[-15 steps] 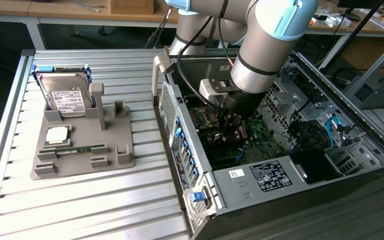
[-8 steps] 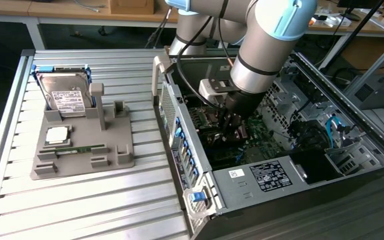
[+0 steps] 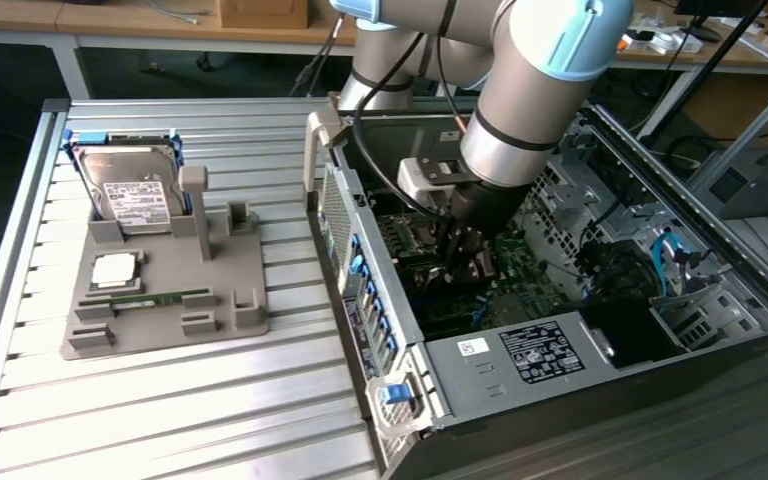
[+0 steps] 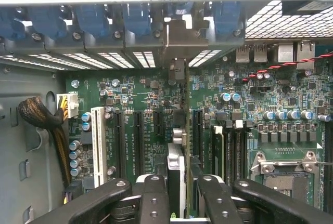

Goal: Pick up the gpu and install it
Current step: 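Insert the gpu into the slot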

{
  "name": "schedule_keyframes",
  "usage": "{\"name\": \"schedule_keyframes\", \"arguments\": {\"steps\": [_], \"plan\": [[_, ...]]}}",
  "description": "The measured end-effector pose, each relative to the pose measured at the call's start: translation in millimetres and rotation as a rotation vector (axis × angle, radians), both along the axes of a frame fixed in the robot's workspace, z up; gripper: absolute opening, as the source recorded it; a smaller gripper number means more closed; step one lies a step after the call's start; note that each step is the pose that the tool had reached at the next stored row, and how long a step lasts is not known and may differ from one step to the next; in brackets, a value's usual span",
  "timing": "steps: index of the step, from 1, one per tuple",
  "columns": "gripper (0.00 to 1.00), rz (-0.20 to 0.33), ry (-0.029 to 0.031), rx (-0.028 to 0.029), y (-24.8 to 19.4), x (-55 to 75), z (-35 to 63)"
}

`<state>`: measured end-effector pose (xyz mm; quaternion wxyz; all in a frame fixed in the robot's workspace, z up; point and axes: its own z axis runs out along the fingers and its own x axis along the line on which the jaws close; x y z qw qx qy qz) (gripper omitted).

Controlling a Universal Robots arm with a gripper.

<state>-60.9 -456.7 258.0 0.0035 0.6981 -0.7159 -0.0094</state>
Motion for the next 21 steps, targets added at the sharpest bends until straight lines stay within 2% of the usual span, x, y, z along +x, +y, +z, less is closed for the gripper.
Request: {"name": "schedule_keyframes", "arguments": {"steps": [3, 9, 21], "plan": [[0.27, -0.005, 0.0002, -0.0050, 1.1, -0.1, -0.5], [0.27, -0.005, 0.0001, -0.0054, 5.0, 0.0, -2.1], [0.27, -0.005, 0.0000, -0.0052, 5.2, 0.0, -3.6]]}}
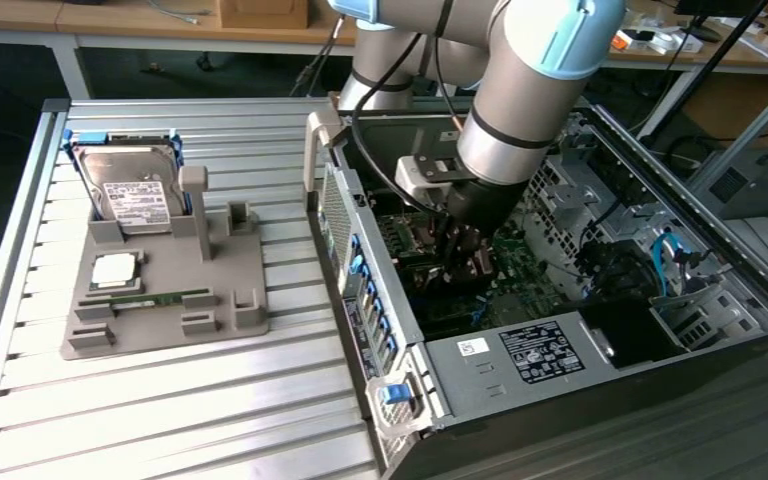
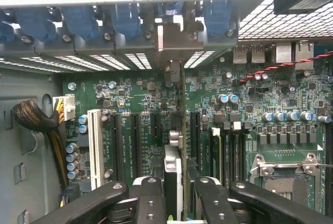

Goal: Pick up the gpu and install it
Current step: 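Insert the gpu into the slot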

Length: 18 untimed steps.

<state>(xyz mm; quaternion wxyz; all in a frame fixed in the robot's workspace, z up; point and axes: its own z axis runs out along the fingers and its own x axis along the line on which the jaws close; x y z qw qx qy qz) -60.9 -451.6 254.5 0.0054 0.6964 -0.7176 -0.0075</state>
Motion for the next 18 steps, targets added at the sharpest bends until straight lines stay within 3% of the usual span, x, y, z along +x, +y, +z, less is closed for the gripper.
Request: {"name": "schedule_keyframes", "arguments": {"steps": [9, 10, 12, 13, 18], "plan": [[0.27, 0.000, -0.0001, 0.0002, 0.0, 0.0, -1.8], [0.28, 0.000, -0.0010, 0.0024, 0.3, 0.1, -2.5], [0.28, 0.000, -0.0008, 0.0019, 0.2, 0.1, -2.5], [0.34, 0.000, -0.0001, 0.0002, 0.0, 0.0, -1.8], [0.34, 0.000, -0.0001, 0.0001, 0.4, 0.0, 0.3]]}}
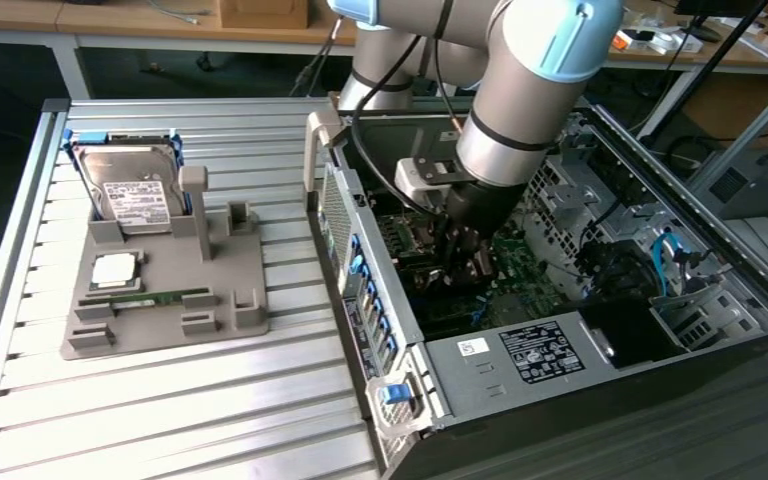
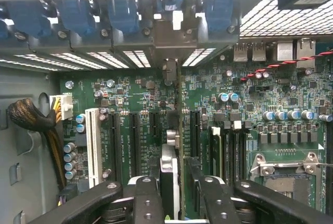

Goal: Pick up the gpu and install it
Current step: 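Insert the gpu into the slot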

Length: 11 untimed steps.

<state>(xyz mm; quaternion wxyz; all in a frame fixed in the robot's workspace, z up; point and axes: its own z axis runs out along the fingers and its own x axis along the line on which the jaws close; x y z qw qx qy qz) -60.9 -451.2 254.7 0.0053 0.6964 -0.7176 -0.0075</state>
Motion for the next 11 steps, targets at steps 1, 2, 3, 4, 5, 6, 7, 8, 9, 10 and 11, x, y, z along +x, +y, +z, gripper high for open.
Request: {"name": "schedule_keyframes", "arguments": {"steps": [1, 2, 3, 4, 5, 6, 7, 8, 9, 10, 11], "plan": [[0.34, 0.000, -0.0001, 0.0002, 0.8, -0.1, 1.4], [0.34, 0.000, 0.0001, -0.0002, 1.3, 0.0, 3.2], [0.34, 0.000, -0.0001, 0.0000, 1.9, -0.1, 4.7], [0.34, 0.000, -0.0003, 0.0003, 3.4, -0.1, 6.3], [0.34, 0.000, -0.0001, -0.0001, 4.1, -0.1, 7.7], [0.34, 0.000, -0.0002, 0.0000, 4.6, 0.0, 8.5], [0.34, 0.000, -0.0001, 0.0000, 4.9, 0.0, 9.1], [0.34, 0.000, -0.0001, 0.0000, 5.0, 0.0, 9.5], [0.34, 0.000, -0.0002, 0.0002, 4.8, -0.1, 9.5], [0.34, 0.000, 0.0000, 0.0000, 4.2, -0.2, 9.6], [0.34, 0.000, 0.0000, 0.0003, 4.1, -0.2, 9.6]]}}
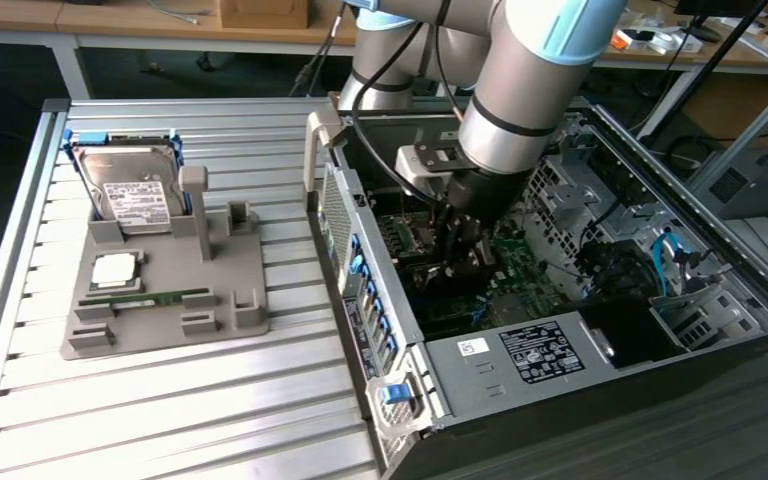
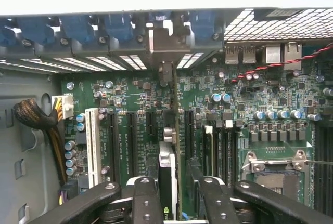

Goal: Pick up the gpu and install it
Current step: 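Insert the gpu into the slot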

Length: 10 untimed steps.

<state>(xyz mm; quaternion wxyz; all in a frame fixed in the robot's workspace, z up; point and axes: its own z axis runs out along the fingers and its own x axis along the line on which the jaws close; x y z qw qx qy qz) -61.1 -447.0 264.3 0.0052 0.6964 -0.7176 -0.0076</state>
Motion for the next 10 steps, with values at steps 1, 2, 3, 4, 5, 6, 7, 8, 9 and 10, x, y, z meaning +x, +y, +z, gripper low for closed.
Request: {"name": "schedule_keyframes", "arguments": {"steps": [1, 2, 3, 4, 5, 6, 7, 8, 9, 10], "plan": [[0.34, 0.000, -0.0001, 0.0004, 0.0, 0.1, 0.0], [0.34, 0.000, -0.0001, 0.0005, -0.1, 0.1, 0.0], [0.34, 0.000, -0.0003, 0.0009, -0.4, 0.1, -0.1], [0.35, 0.000, -0.0002, 0.0006, -0.7, 0.1, -0.1], [0.41, 0.000, -0.0002, 0.0005, -0.7, 0.1, -0.1], [0.47, 0.000, -0.0001, 0.0005, -0.7, 0.1, -0.1], [0.47, 0.000, -0.0001, 0.0006, -0.7, 0.1, -0.1], [0.47, 0.000, -0.0001, 0.0005, -0.7, 0.1, 0.0], [0.54, 0.000, -0.0001, 0.0004, -0.7, 0.1, 0.0], [0.54, 0.000, -0.0001, 0.0005, -0.7, 0.1, 0.0]]}}
